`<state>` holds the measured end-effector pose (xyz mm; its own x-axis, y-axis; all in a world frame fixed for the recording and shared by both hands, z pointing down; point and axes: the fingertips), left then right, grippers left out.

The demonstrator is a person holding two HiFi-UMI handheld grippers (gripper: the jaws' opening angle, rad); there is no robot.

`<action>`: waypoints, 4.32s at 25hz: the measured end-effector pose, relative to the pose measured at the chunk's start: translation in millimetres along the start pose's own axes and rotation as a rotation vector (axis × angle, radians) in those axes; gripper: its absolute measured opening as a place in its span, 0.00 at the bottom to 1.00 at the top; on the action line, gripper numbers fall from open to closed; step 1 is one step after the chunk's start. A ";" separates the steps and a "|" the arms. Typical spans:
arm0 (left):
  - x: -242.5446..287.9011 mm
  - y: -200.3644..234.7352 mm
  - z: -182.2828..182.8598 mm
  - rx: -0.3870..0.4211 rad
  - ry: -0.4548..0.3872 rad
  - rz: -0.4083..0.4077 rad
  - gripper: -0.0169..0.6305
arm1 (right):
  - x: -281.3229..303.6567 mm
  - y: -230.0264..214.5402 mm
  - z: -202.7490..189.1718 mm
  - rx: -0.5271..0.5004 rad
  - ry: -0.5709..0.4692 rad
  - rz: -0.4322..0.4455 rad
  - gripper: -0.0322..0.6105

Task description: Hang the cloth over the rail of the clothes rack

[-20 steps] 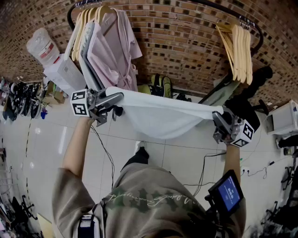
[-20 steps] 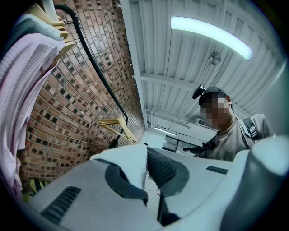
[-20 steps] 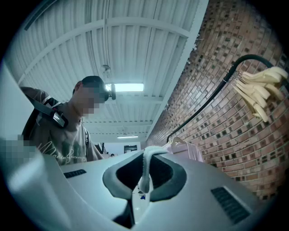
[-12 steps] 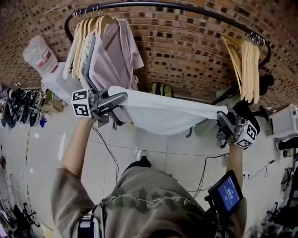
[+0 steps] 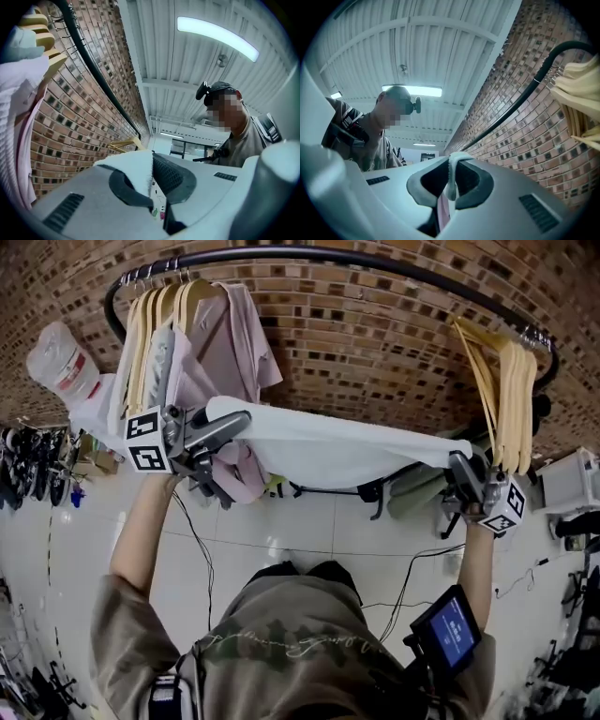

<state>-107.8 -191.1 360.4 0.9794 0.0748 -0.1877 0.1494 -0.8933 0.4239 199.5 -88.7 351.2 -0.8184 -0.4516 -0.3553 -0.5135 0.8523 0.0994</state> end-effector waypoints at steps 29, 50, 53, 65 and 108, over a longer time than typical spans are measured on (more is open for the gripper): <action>42.2 13.5 110.1 0.004 -0.055 0.017 0.05 | 42.9 -95.0 87.2 -0.019 -0.016 0.138 0.08; 71.8 -0.4 197.3 0.085 -0.029 -0.010 0.05 | 74.6 -129.7 171.7 -0.099 0.015 0.105 0.08; 74.8 -1.0 209.4 0.098 -0.042 -0.009 0.05 | 80.7 -135.8 183.3 -0.100 0.009 0.105 0.08; 90.4 2.6 258.8 0.185 -0.067 0.060 0.05 | 101.2 -160.3 217.1 -0.140 0.040 0.059 0.08; 121.3 68.2 365.2 0.189 -0.043 0.139 0.05 | 156.3 -271.8 256.0 -0.092 0.065 0.014 0.08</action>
<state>-28.4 -404.9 43.0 0.9815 -0.0702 -0.1783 -0.0187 -0.9611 0.2754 277.2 -323.4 30.8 -0.8389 -0.4589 -0.2927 -0.5213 0.8319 0.1901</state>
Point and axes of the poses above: the fingertips, and each gripper's own axes: x forward along the fingers, y to its left, z out of its top, and after that the axes turned 10 degrees about -x, right-handed
